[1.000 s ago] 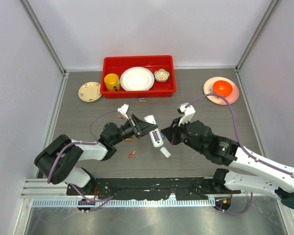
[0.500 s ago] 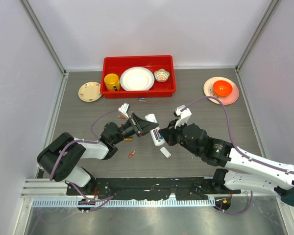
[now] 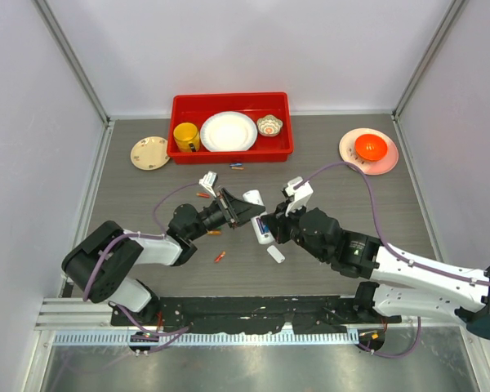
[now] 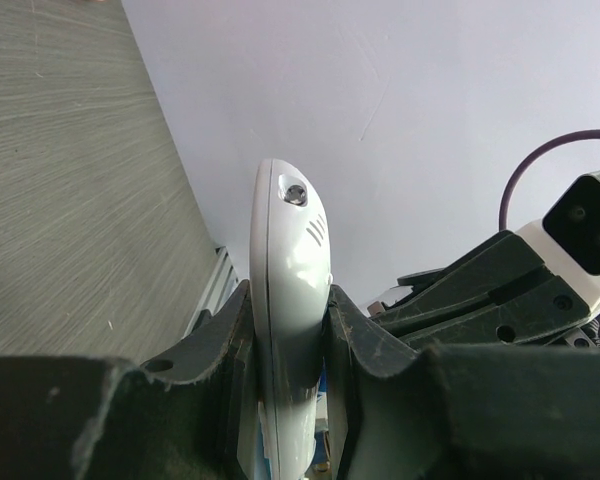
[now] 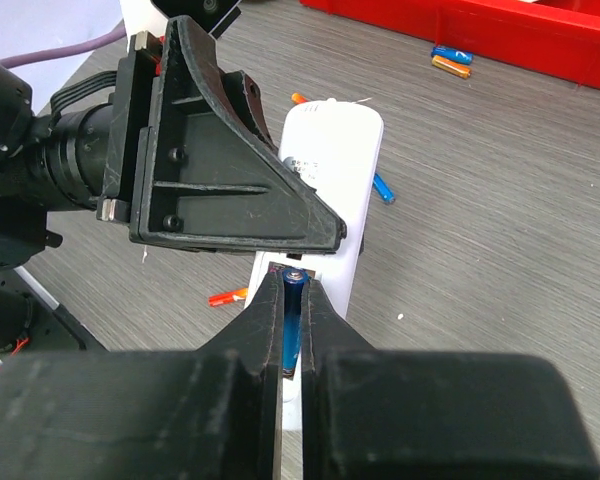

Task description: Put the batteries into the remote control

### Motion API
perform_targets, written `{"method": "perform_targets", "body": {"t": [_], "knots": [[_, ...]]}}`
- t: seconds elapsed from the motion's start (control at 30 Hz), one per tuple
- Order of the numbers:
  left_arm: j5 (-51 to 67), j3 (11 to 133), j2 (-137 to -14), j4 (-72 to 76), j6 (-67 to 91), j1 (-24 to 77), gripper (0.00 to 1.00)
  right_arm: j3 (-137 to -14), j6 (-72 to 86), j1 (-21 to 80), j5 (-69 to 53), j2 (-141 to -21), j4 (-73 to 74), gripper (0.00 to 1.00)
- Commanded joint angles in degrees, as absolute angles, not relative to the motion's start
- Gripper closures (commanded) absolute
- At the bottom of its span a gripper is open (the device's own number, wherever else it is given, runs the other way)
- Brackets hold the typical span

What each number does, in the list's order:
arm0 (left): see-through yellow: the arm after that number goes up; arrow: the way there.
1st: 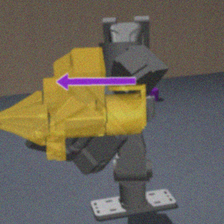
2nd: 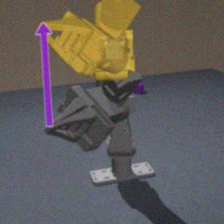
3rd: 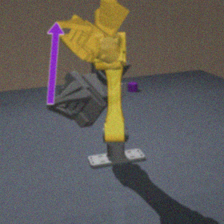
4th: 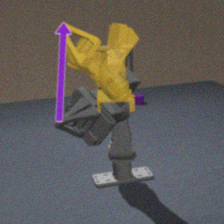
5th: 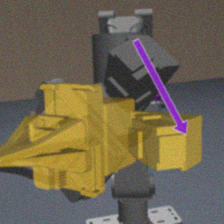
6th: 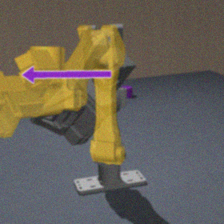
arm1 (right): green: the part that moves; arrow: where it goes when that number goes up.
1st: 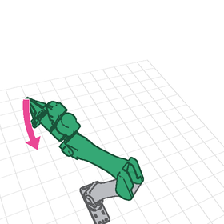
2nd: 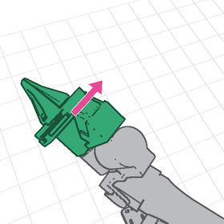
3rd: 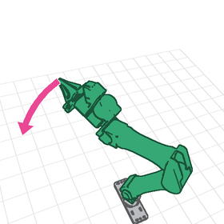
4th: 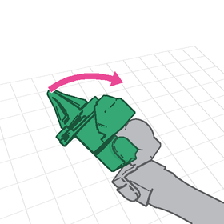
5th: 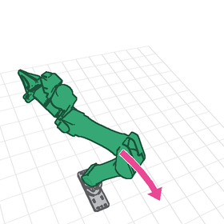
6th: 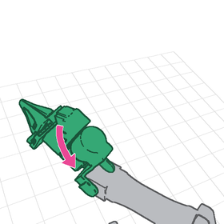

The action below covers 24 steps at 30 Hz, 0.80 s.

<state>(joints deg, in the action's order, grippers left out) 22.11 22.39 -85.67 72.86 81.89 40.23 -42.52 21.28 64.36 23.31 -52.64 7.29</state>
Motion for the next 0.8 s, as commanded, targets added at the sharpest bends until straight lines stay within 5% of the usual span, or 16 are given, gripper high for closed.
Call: {"method": "perform_targets", "body": {"t": [0.0, 0.47, 0.77], "knots": [[22.94, 24.43, -85.69, 77.61, 81.91, 40.61, 1.0, -42.98, 19.51, 64.78, 24.78, -53.44, 4.75, 0.99], [23.2, 25.22, -84.81, 77.96, 82.0, 40.69, 1.0, -45.35, 20.03, 64.86, 20.39, -58.09, 13.35, 0.99], [23.2, 24.7, -84.11, 78.13, 81.91, 40.69, 1.0, -45.7, 21.88, 64.95, 21.88, -58.45, 13.54, 0.81]]}}
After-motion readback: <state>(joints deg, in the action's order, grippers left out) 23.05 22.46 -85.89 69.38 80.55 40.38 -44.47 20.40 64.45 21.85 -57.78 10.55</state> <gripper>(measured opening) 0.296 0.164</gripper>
